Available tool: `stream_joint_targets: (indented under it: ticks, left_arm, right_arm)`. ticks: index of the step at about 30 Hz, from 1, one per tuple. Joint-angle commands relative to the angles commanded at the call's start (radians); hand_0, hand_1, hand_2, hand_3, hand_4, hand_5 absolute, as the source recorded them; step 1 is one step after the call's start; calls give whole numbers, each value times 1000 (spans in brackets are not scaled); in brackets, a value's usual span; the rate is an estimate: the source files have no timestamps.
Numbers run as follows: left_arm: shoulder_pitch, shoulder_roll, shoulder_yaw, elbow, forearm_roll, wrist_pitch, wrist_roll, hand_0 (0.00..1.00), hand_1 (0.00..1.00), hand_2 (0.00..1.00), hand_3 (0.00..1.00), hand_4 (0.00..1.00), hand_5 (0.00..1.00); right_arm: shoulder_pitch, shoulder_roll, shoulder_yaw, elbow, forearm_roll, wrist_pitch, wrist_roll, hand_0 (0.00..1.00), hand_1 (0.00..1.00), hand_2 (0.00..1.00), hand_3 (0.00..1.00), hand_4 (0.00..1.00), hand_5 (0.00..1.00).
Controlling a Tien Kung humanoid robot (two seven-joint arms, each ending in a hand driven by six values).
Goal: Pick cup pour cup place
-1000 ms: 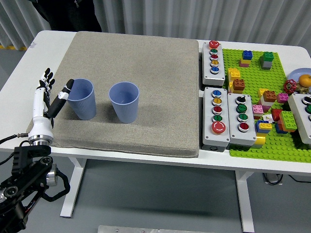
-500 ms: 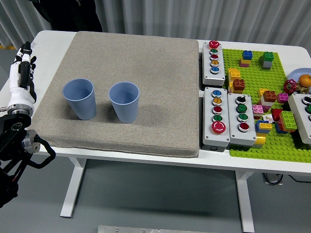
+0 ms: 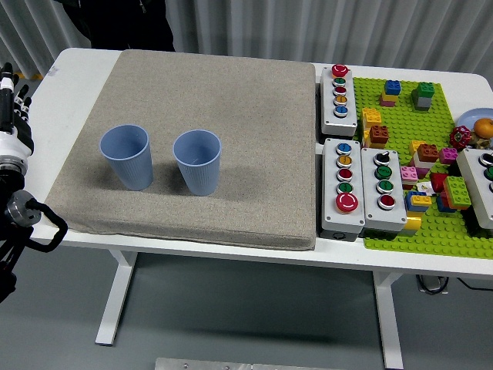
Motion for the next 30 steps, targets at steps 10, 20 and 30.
stream_joint_targets:
  ticks: [10,20,30]
  left_arm:
    - [-24,9,21,38,-423,-282,-23,902,857,924,917,681,834]
    - [8,-3,-50,-30,-428,-135,-27,888,844,907,906,691,871]
    - [13,-12,-58,-39,-409,-133,-26,883,840,902,907,684,886]
  right_arm:
    - [-3,2,-8,0,8,-1,-1,703,632,559,570,2,68]
    - [-11,5,1,1,-4,-2,-5,703,632,558,571,2,69]
    - [-13,7,2,0,-6,-1,-4,703,632,558,571,2,70]
